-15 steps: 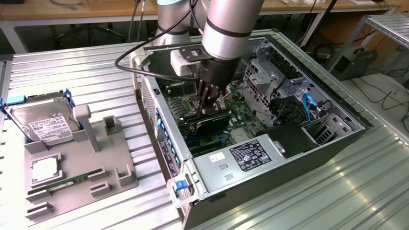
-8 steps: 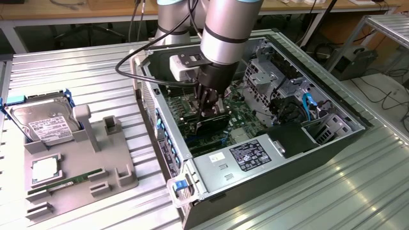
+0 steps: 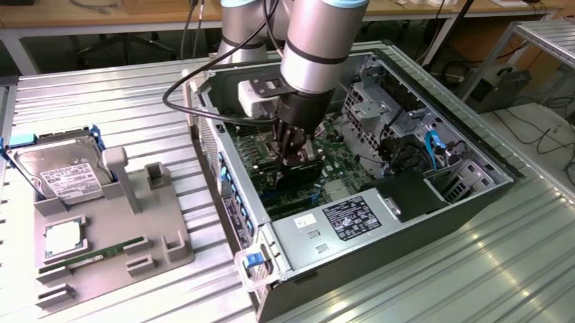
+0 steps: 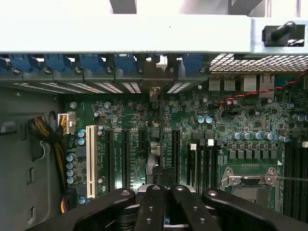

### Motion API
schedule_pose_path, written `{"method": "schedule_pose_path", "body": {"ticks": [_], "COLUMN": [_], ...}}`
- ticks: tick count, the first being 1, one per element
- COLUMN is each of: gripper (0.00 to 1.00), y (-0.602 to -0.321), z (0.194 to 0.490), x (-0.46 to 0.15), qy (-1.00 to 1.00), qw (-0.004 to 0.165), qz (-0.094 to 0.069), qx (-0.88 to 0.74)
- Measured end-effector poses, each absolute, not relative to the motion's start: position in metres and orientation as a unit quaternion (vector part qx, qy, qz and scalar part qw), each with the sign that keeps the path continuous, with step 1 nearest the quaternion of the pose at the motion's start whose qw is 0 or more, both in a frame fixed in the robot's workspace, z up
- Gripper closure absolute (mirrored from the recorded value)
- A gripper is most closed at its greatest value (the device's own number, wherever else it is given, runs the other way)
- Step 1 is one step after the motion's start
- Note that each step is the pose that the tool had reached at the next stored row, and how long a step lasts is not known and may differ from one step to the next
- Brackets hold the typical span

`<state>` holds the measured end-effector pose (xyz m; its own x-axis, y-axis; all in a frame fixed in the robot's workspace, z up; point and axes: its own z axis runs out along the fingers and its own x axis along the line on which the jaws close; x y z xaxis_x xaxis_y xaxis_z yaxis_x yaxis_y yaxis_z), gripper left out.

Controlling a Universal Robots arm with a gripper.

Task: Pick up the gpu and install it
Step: 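Insert the gpu into the slot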

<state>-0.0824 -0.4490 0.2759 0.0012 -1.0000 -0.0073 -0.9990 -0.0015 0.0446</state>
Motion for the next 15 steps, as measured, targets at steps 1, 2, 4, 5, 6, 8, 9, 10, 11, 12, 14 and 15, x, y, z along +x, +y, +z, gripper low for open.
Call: {"method": "schedule_pose_path", "body": {"ticks": [1,2,4,5,6,8,9,10,11,12,14,15], "gripper": [0.89,0.89,0.89,0.89,0.89,0.89,0.89,0.89,0.89,0.89,0.89,0.89], "y": [-0.4490,-0.4490,-0.4490,-0.4490,-0.4490,-0.4490,-0.4490,-0.4490,-0.4490,-0.4490,-0.4490,-0.4490], "z": [0.2756,0.2753,0.2748,0.2746,0.2744,0.2738,0.2737,0.2735,0.2733,0.2730,0.2726,0.2722], "x": [-0.0826,-0.0829,-0.0835,-0.0838,-0.0841,-0.0851,-0.0855,-0.0857,-0.0859,-0.0861,-0.0865,-0.0866], "qy": [-0.706,-0.706,-0.706,-0.706,-0.706,-0.706,-0.706,-0.706,-0.706,-0.706,-0.706,-0.706], "qw": [0.013,0.013,0.013,0.013,0.013,0.013,0.013,0.013,0.013,0.013,0.013,0.013], "qz": [-0.018,-0.018,-0.018,-0.018,-0.018,-0.018,-0.018,-0.018,-0.018,-0.018,-0.018,-0.018], "qx": [0.707,0.707,0.707,0.707,0.707,0.707,0.707,0.707,0.707,0.707,0.707,0.707]}}
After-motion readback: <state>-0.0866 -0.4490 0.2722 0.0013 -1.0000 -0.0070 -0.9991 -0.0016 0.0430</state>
